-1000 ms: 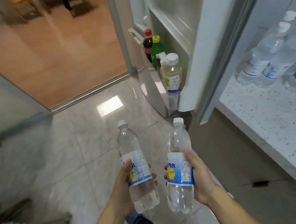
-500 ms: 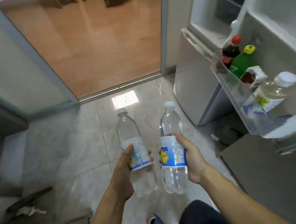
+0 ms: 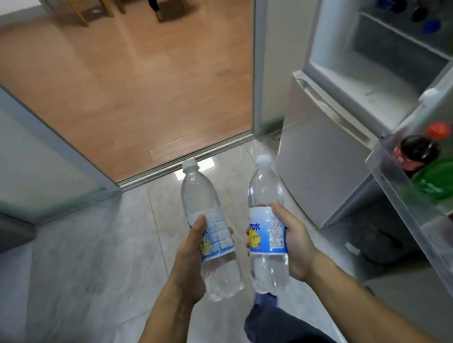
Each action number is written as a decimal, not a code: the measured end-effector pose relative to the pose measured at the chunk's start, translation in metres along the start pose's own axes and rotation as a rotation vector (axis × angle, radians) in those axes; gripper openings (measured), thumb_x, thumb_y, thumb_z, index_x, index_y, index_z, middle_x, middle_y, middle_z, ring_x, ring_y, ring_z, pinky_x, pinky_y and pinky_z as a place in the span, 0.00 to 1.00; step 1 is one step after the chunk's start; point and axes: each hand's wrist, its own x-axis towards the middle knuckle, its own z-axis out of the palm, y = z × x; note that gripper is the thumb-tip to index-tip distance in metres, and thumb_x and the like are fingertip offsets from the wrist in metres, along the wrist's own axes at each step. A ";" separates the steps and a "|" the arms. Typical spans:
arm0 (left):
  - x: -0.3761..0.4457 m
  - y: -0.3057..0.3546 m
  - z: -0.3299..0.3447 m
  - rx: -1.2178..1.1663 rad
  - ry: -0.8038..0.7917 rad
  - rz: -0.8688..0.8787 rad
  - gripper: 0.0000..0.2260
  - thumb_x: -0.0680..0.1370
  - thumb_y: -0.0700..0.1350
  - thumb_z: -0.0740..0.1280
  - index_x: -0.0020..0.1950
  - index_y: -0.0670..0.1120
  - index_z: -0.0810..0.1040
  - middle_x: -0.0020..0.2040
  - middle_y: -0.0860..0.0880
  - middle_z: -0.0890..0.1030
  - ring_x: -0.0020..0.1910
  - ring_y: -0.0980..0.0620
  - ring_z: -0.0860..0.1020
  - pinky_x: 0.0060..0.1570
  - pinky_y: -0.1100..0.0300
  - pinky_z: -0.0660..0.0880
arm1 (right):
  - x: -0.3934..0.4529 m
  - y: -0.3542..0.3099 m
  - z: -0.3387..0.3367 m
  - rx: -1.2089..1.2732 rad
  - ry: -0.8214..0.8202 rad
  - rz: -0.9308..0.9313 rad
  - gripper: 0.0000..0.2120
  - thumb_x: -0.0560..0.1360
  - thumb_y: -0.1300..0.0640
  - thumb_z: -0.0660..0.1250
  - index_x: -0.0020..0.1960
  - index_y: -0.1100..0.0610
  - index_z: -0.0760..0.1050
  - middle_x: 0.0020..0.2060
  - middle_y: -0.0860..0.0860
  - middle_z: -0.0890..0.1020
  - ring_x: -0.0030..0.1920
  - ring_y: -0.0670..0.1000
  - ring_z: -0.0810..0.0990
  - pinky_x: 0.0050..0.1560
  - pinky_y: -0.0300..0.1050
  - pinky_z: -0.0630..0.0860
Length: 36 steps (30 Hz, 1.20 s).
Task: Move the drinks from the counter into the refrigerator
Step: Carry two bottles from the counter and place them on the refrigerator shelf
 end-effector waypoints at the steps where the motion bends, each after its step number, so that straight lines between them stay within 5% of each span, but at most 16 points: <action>1: 0.014 0.013 0.005 -0.001 -0.005 0.002 0.26 0.66 0.65 0.66 0.54 0.48 0.82 0.47 0.44 0.86 0.42 0.48 0.86 0.35 0.57 0.81 | 0.012 -0.015 0.001 -0.015 0.013 -0.021 0.22 0.70 0.36 0.65 0.48 0.51 0.86 0.47 0.60 0.85 0.43 0.57 0.85 0.49 0.53 0.81; 5: 0.070 0.061 0.027 0.016 -0.063 0.002 0.25 0.67 0.63 0.66 0.54 0.47 0.81 0.46 0.44 0.86 0.41 0.48 0.86 0.35 0.57 0.81 | 0.052 -0.070 0.002 -0.060 0.058 -0.091 0.20 0.70 0.36 0.63 0.47 0.48 0.85 0.48 0.59 0.85 0.45 0.58 0.85 0.55 0.57 0.80; 12: 0.166 0.121 0.068 0.094 -0.191 -0.045 0.28 0.67 0.62 0.66 0.58 0.44 0.79 0.46 0.43 0.86 0.40 0.47 0.85 0.34 0.57 0.81 | 0.109 -0.134 -0.009 0.034 0.199 -0.180 0.26 0.70 0.36 0.63 0.60 0.52 0.78 0.50 0.61 0.84 0.46 0.60 0.85 0.55 0.59 0.81; 17: 0.243 0.167 0.101 0.120 -0.360 -0.120 0.33 0.64 0.62 0.69 0.62 0.42 0.78 0.50 0.40 0.85 0.44 0.44 0.84 0.42 0.51 0.83 | 0.147 -0.178 -0.008 0.117 0.342 -0.226 0.33 0.64 0.33 0.69 0.59 0.56 0.80 0.48 0.59 0.85 0.44 0.57 0.85 0.51 0.54 0.79; 21: 0.300 0.212 0.127 0.149 -0.526 -0.135 0.31 0.67 0.61 0.69 0.62 0.40 0.78 0.46 0.43 0.85 0.40 0.47 0.84 0.37 0.54 0.81 | 0.172 -0.217 0.002 0.244 0.414 -0.325 0.29 0.67 0.33 0.68 0.52 0.58 0.85 0.44 0.60 0.85 0.41 0.56 0.85 0.43 0.49 0.80; 26: 0.343 0.259 0.174 0.212 -0.682 -0.179 0.32 0.68 0.62 0.73 0.64 0.43 0.78 0.52 0.42 0.85 0.45 0.46 0.84 0.41 0.53 0.81 | 0.183 -0.263 0.013 0.296 0.531 -0.439 0.37 0.60 0.31 0.73 0.55 0.58 0.82 0.45 0.59 0.85 0.42 0.57 0.85 0.46 0.52 0.80; 29: 0.357 0.274 0.210 0.229 -0.765 -0.197 0.38 0.64 0.62 0.74 0.67 0.42 0.76 0.51 0.42 0.84 0.43 0.47 0.84 0.39 0.55 0.80 | 0.181 -0.284 0.008 0.379 0.641 -0.523 0.33 0.65 0.34 0.71 0.57 0.59 0.82 0.46 0.60 0.86 0.41 0.57 0.86 0.43 0.51 0.81; 33: 0.369 0.289 0.262 0.283 -0.905 -0.197 0.38 0.63 0.64 0.73 0.66 0.42 0.77 0.49 0.44 0.85 0.43 0.48 0.84 0.44 0.54 0.79 | 0.171 -0.311 -0.011 0.407 0.798 -0.643 0.30 0.64 0.40 0.71 0.60 0.57 0.80 0.49 0.58 0.86 0.46 0.57 0.85 0.58 0.59 0.79; 36: 0.376 0.300 0.302 0.268 -0.969 -0.246 0.36 0.64 0.60 0.75 0.66 0.41 0.76 0.48 0.42 0.84 0.41 0.45 0.83 0.42 0.51 0.80 | 0.162 -0.338 -0.031 0.410 0.885 -0.738 0.29 0.63 0.47 0.72 0.62 0.56 0.77 0.48 0.57 0.86 0.46 0.56 0.85 0.56 0.58 0.79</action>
